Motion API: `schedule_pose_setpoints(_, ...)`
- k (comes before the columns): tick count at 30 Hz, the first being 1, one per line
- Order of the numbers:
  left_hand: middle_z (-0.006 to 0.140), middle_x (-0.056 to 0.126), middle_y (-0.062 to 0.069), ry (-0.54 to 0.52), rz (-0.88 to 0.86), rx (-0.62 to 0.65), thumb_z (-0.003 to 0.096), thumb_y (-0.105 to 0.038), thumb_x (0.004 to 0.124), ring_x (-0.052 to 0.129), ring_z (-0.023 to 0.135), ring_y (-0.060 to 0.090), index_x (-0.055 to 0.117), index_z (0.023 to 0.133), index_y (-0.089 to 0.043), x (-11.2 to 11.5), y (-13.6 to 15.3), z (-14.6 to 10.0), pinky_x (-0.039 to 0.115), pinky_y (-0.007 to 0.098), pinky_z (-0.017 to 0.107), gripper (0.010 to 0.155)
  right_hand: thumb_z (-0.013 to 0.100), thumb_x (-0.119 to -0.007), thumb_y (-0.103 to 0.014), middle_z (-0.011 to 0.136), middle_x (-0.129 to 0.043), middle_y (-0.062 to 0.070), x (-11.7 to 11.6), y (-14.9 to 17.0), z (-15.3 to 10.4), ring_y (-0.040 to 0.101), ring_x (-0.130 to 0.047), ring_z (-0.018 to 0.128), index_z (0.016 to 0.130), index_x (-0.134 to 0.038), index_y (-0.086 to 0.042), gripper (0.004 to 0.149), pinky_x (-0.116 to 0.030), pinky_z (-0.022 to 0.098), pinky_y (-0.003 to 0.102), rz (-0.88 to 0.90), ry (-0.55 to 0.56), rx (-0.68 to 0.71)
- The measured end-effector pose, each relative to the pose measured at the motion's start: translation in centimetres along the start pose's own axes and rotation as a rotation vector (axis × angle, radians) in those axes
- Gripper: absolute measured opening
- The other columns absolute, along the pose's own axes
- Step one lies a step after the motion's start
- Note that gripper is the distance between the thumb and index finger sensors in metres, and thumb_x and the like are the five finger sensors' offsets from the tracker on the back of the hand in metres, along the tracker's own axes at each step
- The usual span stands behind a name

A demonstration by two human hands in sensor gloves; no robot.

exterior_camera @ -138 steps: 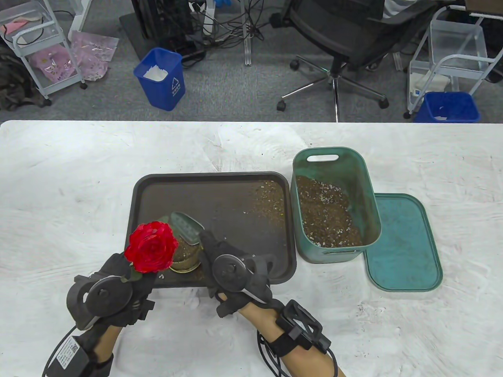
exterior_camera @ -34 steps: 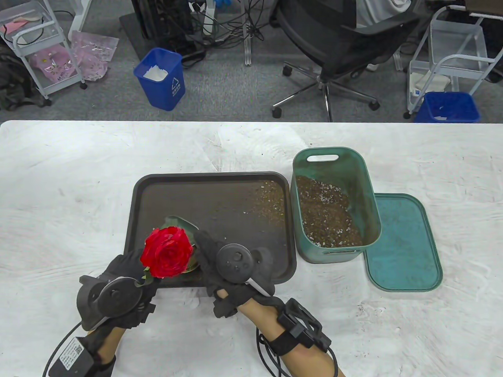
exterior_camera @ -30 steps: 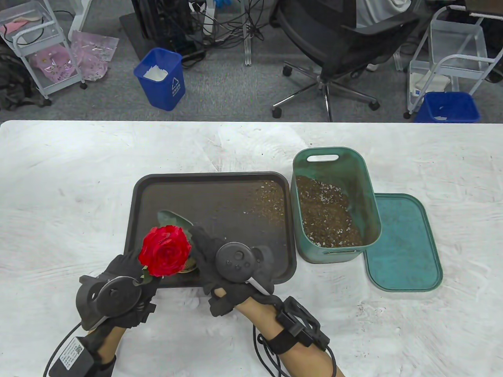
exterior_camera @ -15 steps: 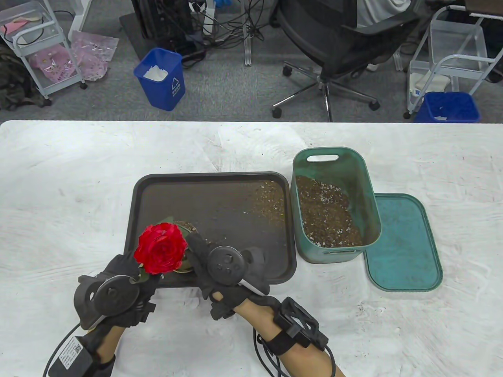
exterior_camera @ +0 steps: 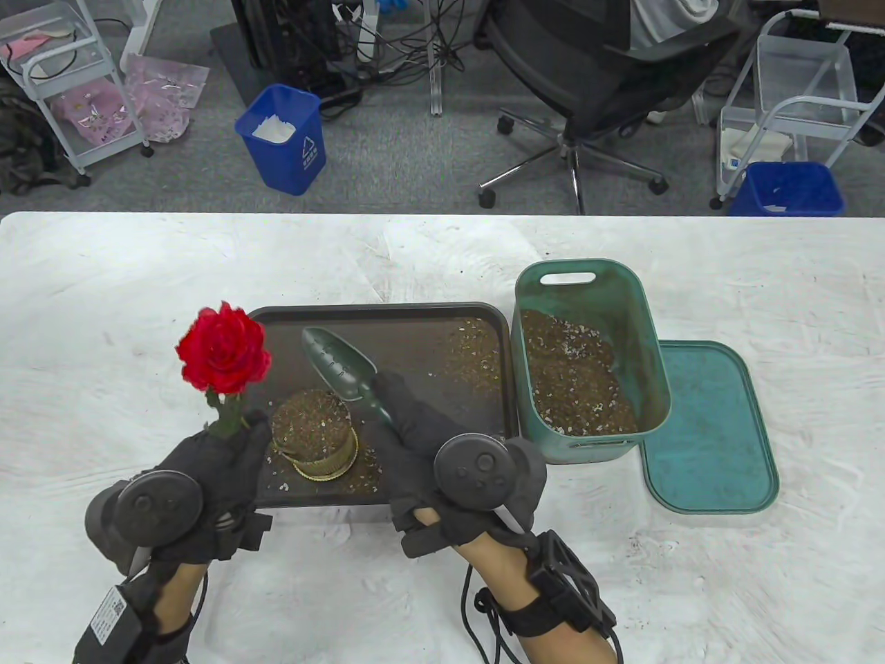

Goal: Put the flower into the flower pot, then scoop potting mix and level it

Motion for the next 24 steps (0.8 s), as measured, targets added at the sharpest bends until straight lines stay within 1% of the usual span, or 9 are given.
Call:
schedule_pose_setpoints(2,0.04,0.106,0.001,0.0,-0.044,-0.048,0.0389,-0.046,0.083,0.103,0.006,0.014,0.098,0.067,-0.017,-0.6,0.0,1.3,0.094,0.038,0.021,0.043,0.039,-0.086,-0.04,0.035,-0.096,-0.002,-0.2,0.3,0.0,0.012,-0.099,0.011,0.094,-0.07,-0.018,0.06,-0.091,0.003,0.035,0.005,-0.008,0.001)
schedule_pose_setpoints(4,0.038,0.107,0.001,-0.008,-0.043,-0.08,0.0384,-0.046,0.083,0.104,0.005,0.014,0.099,0.065,-0.016,-0.8,0.2,2.2,0.095,0.038,0.02,0.043,0.04,-0.084,-0.04,0.034,-0.096,-0.002,-0.4,0.4,0.0,0.011,-0.098,0.009,0.094,-0.071,-0.019,0.059,-0.091,0.002,0.034,-0.003,-0.009,0.003)
schedule_pose_setpoints(7,0.037,0.108,0.002,0.014,-0.117,-0.148,0.0377,-0.045,0.085,0.105,0.003,0.013,0.1,0.064,-0.015,-0.3,0.6,3.5,0.095,0.038,0.018,0.043,0.041,-0.082,-0.04,0.032,-0.096,-0.003,-0.7,0.7,0.1,0.01,-0.097,0.007,0.094,-0.071,-0.021,0.057,-0.09,0.0,0.033,-0.014,-0.01,-0.013)
schedule_pose_setpoints(9,0.035,0.109,0.001,0.018,-0.126,-0.165,0.0374,-0.045,0.086,0.105,0.001,0.013,0.101,0.063,-0.014,-0.1,0.7,3.9,0.096,0.038,0.016,0.043,0.041,-0.082,-0.041,0.032,-0.096,-0.003,-0.7,0.7,0.1,0.01,-0.097,0.007,0.093,-0.072,-0.021,0.057,-0.09,0.0,0.033,-0.016,-0.009,-0.012)
schedule_pose_setpoints(12,0.034,0.109,0.002,0.028,-0.112,-0.161,0.0375,-0.045,0.086,0.104,0.0,0.013,0.101,0.062,-0.014,0.0,0.2,4.2,0.096,0.037,0.015,0.043,0.041,-0.082,-0.04,0.032,-0.096,-0.003,-0.8,0.9,0.2,0.01,-0.097,0.007,0.093,-0.072,-0.021,0.056,-0.09,0.0,0.033,-0.02,-0.014,-0.018)
schedule_pose_setpoints(16,0.034,0.109,0.002,0.024,-0.082,-0.133,0.0378,-0.045,0.086,0.104,-0.001,0.012,0.101,0.062,-0.014,-0.8,-0.7,4.4,0.096,0.037,0.015,0.042,0.041,-0.082,-0.041,0.032,-0.096,-0.003,-0.9,1.1,0.3,0.01,-0.097,0.007,0.093,-0.072,-0.021,0.056,-0.09,0.0,0.033,-0.018,-0.016,-0.025)
schedule_pose_setpoints(20,0.034,0.109,0.002,0.007,-0.062,-0.114,0.038,-0.045,0.086,0.104,0.0,0.012,0.101,0.062,-0.014,-1.8,-1.6,4.8,0.096,0.037,0.015,0.042,0.041,-0.082,-0.04,0.032,-0.096,-0.003,-1.2,1.0,0.2,0.01,-0.097,0.007,0.093,-0.072,-0.021,0.056,-0.09,0.0,0.033,-0.02,-0.025,-0.018)
schedule_pose_setpoints(24,0.035,0.109,0.001,-0.017,-0.033,-0.101,0.0379,-0.045,0.086,0.105,0.001,0.012,0.101,0.063,-0.014,-1.9,-2.0,5.3,0.096,0.037,0.016,0.042,0.041,-0.082,-0.04,0.032,-0.096,-0.003,-1.3,0.9,0.1,0.01,-0.097,0.007,0.093,-0.072,-0.021,0.056,-0.09,0.0,0.033,-0.016,-0.024,-0.009)
Point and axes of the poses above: the tracker on the back of each hand, its own y axis roughly to the little-finger side, its own z axis roughly from the wrist to the fingertips, x = y × z, the point moved 2 cm from there along z, roughly from the wrist to the fingertips
